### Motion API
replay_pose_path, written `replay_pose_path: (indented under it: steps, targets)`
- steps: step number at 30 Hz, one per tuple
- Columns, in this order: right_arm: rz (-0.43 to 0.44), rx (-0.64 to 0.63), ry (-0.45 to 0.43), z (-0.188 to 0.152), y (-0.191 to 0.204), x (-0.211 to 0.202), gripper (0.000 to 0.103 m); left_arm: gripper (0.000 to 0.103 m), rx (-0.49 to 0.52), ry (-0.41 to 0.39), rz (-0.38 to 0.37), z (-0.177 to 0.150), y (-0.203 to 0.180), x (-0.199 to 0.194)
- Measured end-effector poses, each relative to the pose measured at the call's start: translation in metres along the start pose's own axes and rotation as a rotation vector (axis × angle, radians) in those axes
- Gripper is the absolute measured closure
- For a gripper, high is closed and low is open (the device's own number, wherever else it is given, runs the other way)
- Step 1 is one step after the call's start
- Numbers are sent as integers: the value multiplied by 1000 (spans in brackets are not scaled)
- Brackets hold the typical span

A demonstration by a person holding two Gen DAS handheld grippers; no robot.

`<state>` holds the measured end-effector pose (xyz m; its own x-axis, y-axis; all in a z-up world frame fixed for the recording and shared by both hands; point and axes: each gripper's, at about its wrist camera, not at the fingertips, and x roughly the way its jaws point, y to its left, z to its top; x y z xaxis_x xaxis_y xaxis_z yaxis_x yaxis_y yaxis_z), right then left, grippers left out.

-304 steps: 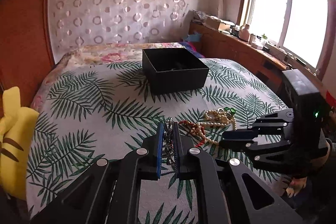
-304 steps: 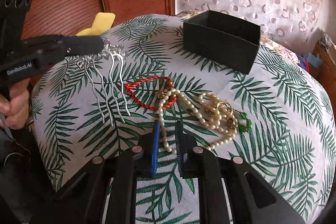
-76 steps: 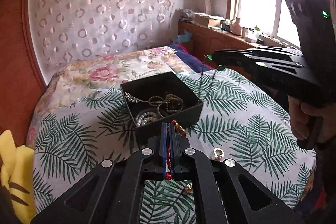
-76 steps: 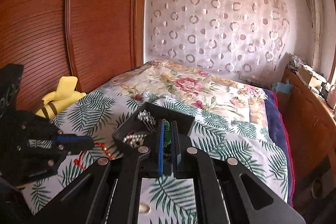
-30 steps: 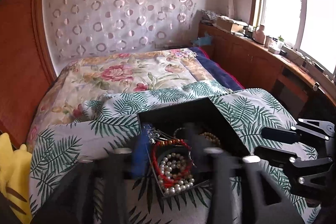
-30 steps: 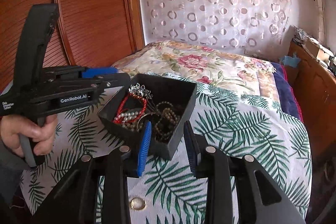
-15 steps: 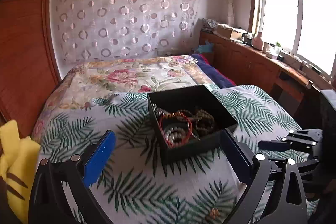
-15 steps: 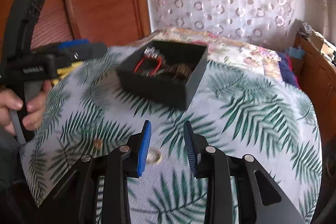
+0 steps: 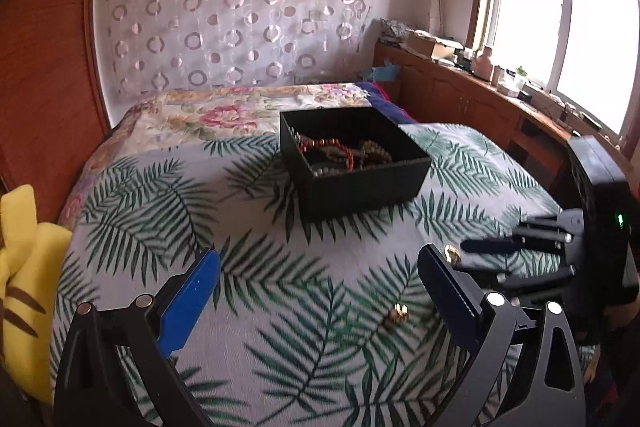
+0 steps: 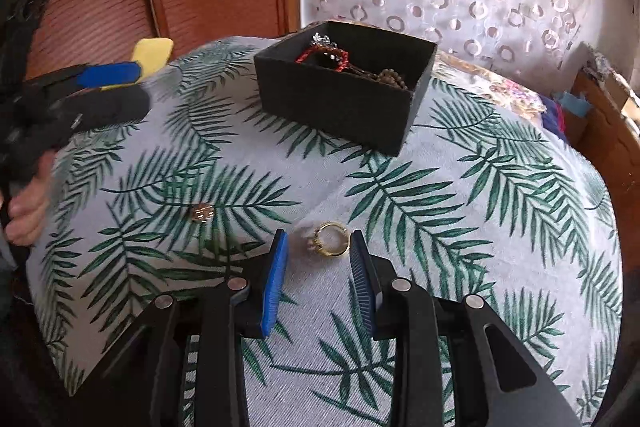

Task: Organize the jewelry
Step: 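Move the right tool to the gold ring and grasp it, then grasp the small gold stud with the left tool while the right holds the ring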

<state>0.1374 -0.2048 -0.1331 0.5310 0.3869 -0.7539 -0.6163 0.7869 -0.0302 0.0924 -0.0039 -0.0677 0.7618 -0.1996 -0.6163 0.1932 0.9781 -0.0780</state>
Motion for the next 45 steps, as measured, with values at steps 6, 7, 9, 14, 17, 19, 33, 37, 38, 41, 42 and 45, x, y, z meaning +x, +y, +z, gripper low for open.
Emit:
replay_pose_path:
  steps: [6,7,9,14,17,19,33,37,38,41,42,45]
  targets:
    - [-24,-4,19,1,1,6,69,8,13,21,-16,-10,-6,0]
    - [-25,-4,19,1,1,6,72,8,15,25,-18,-11,-8,0]
    - [-24,-8,17,0,2,5,77,8,18,33,-19,-12,-9,2]
    - [-19,-7,10,-2,-3,3,91,8,18,58,-28,-15,-12,8]
    - [-22,2,-7,-3,-5,0,91,8,21,74,-32,-17,-13,13]
    - [-19,5,-19,-4,-6,-3,91,8,25,80,-34,-18,-15,14]
    - [-17,15,-55,-10,-9,-20,91,27,124,142,-77,-26,-42,26]
    - [-18,18,-58,-10,-9,-20,91,52,152,173,-76,-26,-49,35]
    - [-18,18,-60,-10,-9,-20,91,55,155,180,-76,-27,-49,37]
    - [-18,20,-63,-10,-11,-21,91,66,158,202,-72,-28,-49,42]
    - [-18,20,-64,-10,-11,-21,91,69,157,199,-78,-27,-49,41]
    - [-18,18,-65,-10,-11,-22,91,87,162,203,-82,-28,-50,41]
